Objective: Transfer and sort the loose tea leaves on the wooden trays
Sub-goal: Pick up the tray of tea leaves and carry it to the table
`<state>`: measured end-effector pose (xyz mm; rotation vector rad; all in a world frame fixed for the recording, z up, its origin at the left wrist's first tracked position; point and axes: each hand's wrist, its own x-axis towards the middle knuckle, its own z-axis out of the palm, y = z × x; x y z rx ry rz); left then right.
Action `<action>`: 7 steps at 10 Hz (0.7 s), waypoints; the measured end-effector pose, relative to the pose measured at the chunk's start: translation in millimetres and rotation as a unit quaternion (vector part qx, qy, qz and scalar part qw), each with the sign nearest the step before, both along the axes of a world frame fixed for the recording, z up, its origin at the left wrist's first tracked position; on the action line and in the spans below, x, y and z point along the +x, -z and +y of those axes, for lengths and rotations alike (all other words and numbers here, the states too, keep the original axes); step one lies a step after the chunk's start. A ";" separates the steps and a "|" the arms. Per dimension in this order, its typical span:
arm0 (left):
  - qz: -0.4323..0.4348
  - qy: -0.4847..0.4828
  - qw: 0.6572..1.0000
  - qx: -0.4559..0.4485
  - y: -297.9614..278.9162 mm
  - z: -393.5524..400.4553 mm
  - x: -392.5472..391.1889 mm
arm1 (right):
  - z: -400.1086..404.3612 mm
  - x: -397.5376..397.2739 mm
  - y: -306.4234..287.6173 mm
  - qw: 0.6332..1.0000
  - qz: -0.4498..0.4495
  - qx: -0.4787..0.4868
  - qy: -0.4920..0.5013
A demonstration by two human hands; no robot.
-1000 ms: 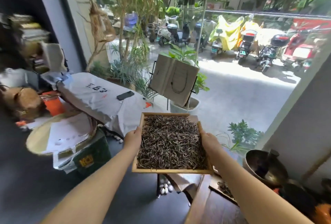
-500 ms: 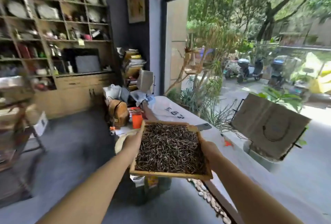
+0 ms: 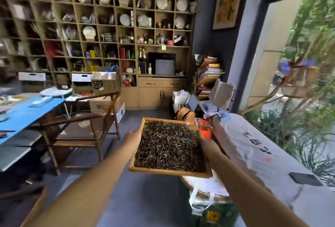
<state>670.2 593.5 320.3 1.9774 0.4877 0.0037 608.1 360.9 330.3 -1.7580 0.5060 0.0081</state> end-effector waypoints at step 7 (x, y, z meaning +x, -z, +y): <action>-0.025 -0.300 0.952 -0.053 22.7 240.3 108.4 | 258.0 282.0 19.4 0.952 0.031 -0.073 -0.295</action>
